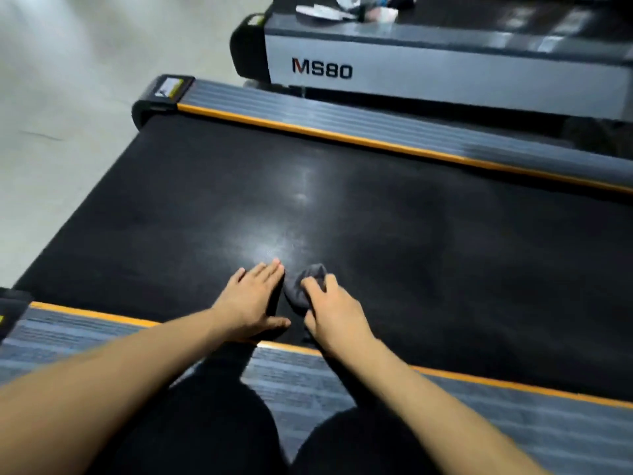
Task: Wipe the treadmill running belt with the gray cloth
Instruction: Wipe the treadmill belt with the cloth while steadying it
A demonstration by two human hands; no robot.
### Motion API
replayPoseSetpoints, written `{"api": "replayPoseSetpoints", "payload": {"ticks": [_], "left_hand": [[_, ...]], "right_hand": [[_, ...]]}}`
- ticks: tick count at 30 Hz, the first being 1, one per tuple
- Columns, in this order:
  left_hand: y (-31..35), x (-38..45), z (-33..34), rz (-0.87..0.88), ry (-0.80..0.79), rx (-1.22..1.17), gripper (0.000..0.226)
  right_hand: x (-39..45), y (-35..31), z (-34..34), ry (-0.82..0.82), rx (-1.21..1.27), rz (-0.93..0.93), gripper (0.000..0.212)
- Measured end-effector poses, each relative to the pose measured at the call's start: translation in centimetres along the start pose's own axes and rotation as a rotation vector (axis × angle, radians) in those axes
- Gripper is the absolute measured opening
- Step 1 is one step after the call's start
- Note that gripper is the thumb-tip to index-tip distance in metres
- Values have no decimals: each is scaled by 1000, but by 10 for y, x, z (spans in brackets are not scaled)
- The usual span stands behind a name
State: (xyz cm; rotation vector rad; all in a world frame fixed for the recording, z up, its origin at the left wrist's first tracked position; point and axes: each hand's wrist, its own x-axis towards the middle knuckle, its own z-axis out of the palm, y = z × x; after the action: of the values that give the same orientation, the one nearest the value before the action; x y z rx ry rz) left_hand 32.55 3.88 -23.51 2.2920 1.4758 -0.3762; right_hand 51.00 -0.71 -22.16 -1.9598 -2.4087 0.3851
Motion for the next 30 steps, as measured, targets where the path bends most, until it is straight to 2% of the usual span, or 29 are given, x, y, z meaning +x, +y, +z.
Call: {"api": "replayPoseSetpoints", "payload": {"ticks": [2, 4, 7, 11, 15, 18, 21, 25, 28, 30], "left_hand": [[-4, 2, -4, 6, 44, -28, 97], [-11, 10, -13, 26, 131, -22, 75], [-33, 32, -25, 24, 280, -9, 69], [-66, 65, -28, -7, 369, 52, 58], [-92, 93, -31, -12, 389, 129, 59], [-116, 118, -38, -60, 428, 105, 61], [-154, 141, -52, -172, 462, 21, 68], [-176, 157, -48, -198, 502, 6, 69], [-172, 159, -43, -205, 525, 6, 68], [-171, 159, -43, -201, 530, -5, 68]], "right_hand": [[-4, 3, 6, 64, -79, -25, 49], [0, 7, 12, 137, -125, -69, 54], [23, 16, 18, 248, -170, -125, 58], [103, 38, 11, 326, -135, 18, 44], [210, 59, -12, 348, -178, 132, 31], [272, 76, -21, 343, -173, 243, 34], [323, 97, -27, 369, -153, 435, 40], [360, 84, -17, 438, 38, 679, 50], [373, 55, -4, 491, 46, 635, 45], [383, 25, -4, 444, 61, 519, 41]]}}
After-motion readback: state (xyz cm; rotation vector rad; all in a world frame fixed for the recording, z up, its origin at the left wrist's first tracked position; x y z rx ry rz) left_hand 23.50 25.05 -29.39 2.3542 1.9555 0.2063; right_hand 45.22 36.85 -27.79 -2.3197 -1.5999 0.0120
